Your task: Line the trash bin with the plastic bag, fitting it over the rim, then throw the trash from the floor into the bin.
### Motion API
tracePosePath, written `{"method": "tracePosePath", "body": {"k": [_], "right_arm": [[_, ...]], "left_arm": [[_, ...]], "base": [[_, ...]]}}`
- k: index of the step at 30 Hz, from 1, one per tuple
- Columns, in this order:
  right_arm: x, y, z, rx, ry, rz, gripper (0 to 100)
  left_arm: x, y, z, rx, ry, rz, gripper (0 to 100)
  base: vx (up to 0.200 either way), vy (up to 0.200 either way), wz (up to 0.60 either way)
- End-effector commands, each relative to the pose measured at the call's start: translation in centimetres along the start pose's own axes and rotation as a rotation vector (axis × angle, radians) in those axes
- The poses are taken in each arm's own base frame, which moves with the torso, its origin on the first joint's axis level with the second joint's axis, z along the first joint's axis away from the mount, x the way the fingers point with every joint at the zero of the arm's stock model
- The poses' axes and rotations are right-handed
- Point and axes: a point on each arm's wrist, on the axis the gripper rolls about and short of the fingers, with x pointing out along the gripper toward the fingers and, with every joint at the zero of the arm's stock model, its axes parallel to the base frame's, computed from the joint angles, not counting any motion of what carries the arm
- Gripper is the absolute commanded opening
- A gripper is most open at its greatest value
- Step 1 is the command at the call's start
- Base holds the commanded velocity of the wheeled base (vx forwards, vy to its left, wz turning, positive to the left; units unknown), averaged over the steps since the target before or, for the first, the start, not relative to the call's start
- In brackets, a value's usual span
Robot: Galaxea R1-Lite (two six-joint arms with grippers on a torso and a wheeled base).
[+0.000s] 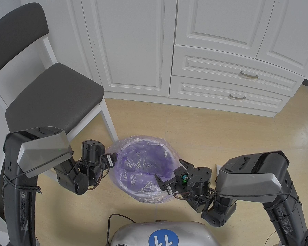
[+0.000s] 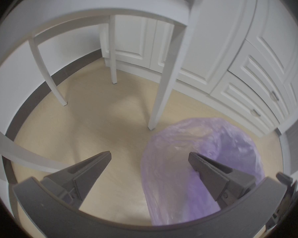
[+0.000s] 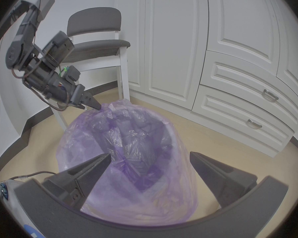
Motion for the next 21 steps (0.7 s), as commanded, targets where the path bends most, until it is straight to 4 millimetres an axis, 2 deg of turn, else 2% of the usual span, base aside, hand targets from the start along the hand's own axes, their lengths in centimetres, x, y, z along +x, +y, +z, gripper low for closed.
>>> {"method": "tracePosePath", "body": {"k": [1,7,10,14,16,17,21], "right_arm": [[0.8,0.3,-0.6,0.006,-0.018,-0.008,100],[1.1,0.4,-0.7,0.01,-0.025,-0.009,100],[1.6,0.6,-0.8,0.019,-0.041,-0.012,100],[1.6,0.5,-0.4,0.035,-0.054,-0.016,100],[1.4,0.4,-0.1,0.035,-0.056,-0.016,100],[1.2,0.2,0.2,0.035,-0.056,-0.016,100],[-0.3,-0.5,2.0,0.036,-0.065,-0.015,100]], "left_arm": [[3.3,1.3,-0.4,-0.082,-0.028,0.048,100],[4.1,1.9,0.4,-0.121,-0.048,0.063,100],[5.0,1.9,-1.0,-0.094,0.035,0.099,100],[5.2,1.7,-1.8,-0.081,0.076,0.111,100],[4.8,1.6,-1.2,-0.102,0.067,0.107,100],[4.3,1.3,-0.2,-0.113,0.051,0.099,100],[1.1,1.2,2.7,-0.118,0.016,0.077,100]], "base": [[0.0,0.0,0.0],[0.0,0.0,0.0],[0.0,0.0,0.0],[0.0,0.0,0.0],[0.0,0.0,0.0],[0.0,0.0,0.0],[0.0,0.0,0.0]]}}
